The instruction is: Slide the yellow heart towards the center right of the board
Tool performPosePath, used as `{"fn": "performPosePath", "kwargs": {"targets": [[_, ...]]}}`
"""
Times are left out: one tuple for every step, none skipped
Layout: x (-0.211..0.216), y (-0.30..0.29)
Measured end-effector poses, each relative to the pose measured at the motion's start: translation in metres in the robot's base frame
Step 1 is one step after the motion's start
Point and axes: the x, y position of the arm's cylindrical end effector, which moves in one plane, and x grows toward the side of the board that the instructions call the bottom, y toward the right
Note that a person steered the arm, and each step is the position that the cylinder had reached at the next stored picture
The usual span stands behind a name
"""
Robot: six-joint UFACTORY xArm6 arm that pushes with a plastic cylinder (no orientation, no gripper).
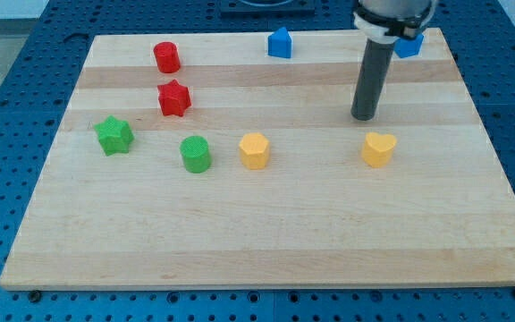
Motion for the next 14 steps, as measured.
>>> {"fn": "performPosePath", "kwargs": {"targets": [[0.0, -0.036], [0.007, -0.055], [0.021, -0.06], [0.036, -0.059], [0.036, -0.059], [0.042, -0.059], [0.05, -0.059], [0.05, -0.059], [0.052, -0.058], [0.052, -0.058], [0.059, -0.053], [0.059, -0.053], [0.077, -0.046], [0.079, -0.046]]}}
